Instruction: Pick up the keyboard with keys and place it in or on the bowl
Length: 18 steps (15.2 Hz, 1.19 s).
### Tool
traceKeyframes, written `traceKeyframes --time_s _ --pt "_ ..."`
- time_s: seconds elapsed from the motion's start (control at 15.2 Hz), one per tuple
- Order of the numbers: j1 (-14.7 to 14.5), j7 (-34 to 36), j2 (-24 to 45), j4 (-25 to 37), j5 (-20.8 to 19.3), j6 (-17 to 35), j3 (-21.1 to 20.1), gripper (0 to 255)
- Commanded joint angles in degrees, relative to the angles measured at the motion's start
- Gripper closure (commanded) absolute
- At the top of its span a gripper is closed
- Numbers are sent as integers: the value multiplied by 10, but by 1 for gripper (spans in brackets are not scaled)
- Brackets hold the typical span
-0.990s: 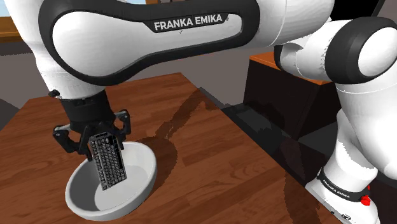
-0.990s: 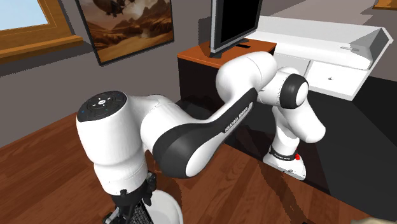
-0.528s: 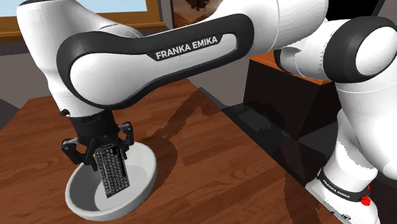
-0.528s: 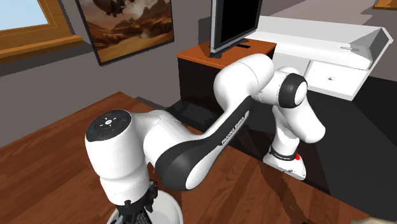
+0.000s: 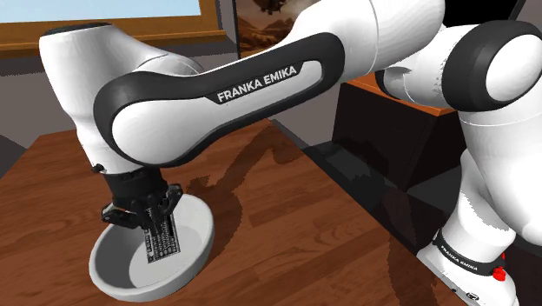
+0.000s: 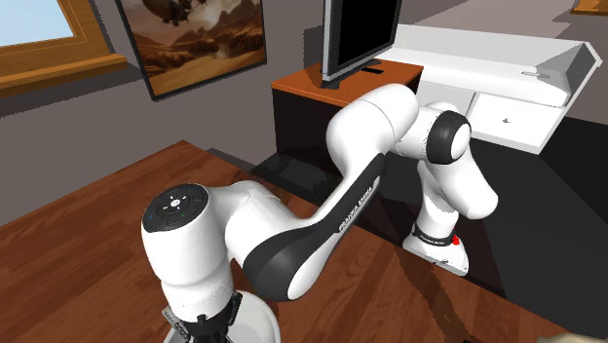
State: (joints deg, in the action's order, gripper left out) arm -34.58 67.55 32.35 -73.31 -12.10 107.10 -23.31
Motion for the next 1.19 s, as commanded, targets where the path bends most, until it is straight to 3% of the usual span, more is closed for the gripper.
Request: traceKeyframes --time_s 0.0,0.07,0.13,0.26,0.33,1.12 --pt "0 0 0 0 0 0 0 255" --pt "0 0 0 0 0 0 0 255" --pt "0 0 0 0 0 0 0 0" --pt "-50 118 -78 -142 -152 149 59 0" --pt "-74 173 -95 -176 -219 184 85 0" --pt "-70 181 -58 -171 -234 217 95 0"
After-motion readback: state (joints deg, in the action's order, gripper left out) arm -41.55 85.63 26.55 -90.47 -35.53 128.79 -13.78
